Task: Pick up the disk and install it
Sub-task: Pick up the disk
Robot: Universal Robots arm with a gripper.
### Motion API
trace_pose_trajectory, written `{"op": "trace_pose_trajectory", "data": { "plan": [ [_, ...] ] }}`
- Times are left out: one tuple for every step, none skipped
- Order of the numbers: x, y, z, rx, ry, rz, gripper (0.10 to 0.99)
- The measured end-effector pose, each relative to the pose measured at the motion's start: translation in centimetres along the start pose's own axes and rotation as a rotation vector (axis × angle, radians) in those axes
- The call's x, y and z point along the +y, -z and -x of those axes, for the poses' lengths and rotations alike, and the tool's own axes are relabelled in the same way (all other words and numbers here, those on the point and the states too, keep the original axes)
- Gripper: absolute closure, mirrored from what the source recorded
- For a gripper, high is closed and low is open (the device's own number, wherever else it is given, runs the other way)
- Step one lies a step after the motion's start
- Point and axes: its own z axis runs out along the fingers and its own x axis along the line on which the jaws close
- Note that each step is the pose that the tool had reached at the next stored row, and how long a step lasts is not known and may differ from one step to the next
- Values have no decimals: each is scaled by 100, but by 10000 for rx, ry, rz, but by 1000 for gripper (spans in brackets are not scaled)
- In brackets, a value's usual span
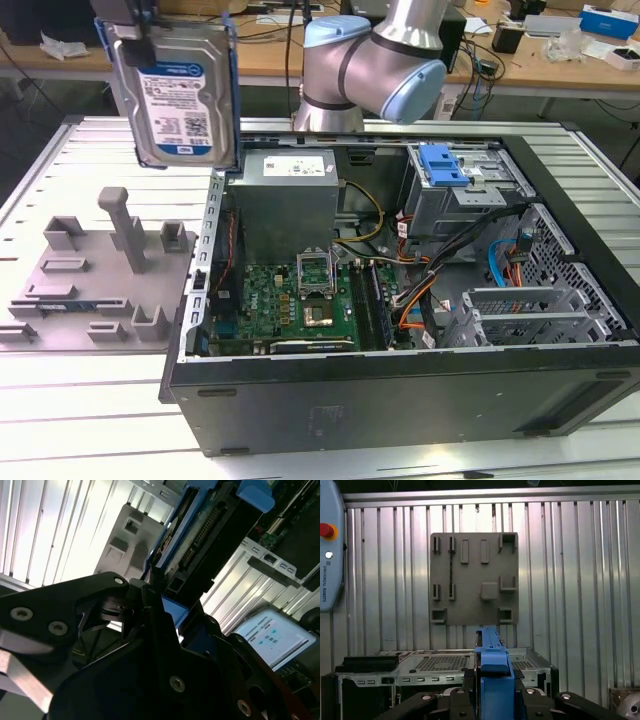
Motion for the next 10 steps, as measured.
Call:
{"op": "trace_pose_trajectory", "data": {
  "plan": [
    [-37,1,-17,0,-2,1,718],
    [-101,3,-48,0,0,6,718],
    [-155,5,-73,0,-2,11,718],
    [-190,6,-89,0,-1,14,718],
    [-226,7,-106,1,1,17,718],
    [-270,8,-126,1,-1,20,718],
    [-326,10,-151,0,0,22,718],
    [-402,13,-187,1,-1,27,718],
    [-441,14,-208,1,0,28,718],
    [-470,15,-224,1,0,29,718]
  ]
}}
